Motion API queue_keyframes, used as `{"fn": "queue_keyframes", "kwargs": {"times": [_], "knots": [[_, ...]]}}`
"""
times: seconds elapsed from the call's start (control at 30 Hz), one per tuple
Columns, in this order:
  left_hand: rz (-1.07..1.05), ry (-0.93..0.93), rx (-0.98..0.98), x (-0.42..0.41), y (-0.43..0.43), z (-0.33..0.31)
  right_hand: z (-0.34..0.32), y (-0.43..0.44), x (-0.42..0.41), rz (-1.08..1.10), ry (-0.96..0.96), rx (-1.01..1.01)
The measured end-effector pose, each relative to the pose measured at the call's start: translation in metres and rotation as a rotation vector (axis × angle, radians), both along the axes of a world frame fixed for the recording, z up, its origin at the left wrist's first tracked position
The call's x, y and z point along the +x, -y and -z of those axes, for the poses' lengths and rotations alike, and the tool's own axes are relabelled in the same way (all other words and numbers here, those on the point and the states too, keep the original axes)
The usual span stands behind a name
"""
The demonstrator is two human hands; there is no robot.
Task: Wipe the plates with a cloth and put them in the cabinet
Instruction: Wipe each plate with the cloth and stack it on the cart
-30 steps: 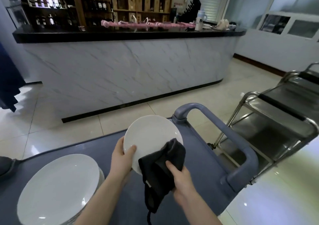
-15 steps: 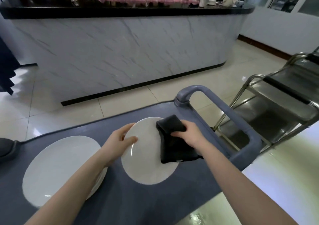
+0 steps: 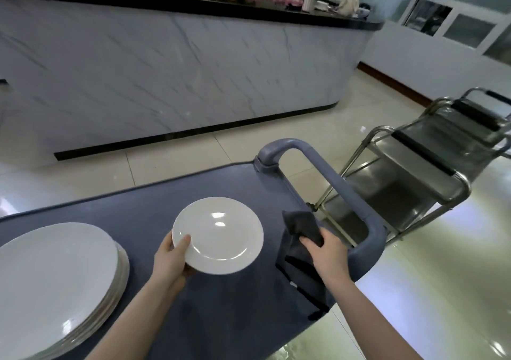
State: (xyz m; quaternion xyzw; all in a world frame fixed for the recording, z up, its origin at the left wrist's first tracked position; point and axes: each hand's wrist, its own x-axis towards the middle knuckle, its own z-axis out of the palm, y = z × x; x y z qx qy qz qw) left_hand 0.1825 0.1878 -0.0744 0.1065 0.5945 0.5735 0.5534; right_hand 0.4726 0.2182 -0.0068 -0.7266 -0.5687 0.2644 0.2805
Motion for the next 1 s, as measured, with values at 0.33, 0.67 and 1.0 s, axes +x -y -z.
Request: {"fn": "queue_keyframes", "kwargs": {"times": [0.33, 0.67, 1.0], "knots": [[-0.060, -0.021, -0.018, 0.088, -0.068, 0.028, 0.001, -0.055, 0.044, -0.153, 0.140, 0.071], [0.227, -0.762, -0.315, 0.115, -0.086, 0.030, 0.012, -0.098, 0.062, -0.303, 0.036, -0.007], [0.198, -1.010, -0.169, 0.037, -0.025, -0.034, -0.013, -0.095, -0.018, -0.562, -0.085, 0.026]]}}
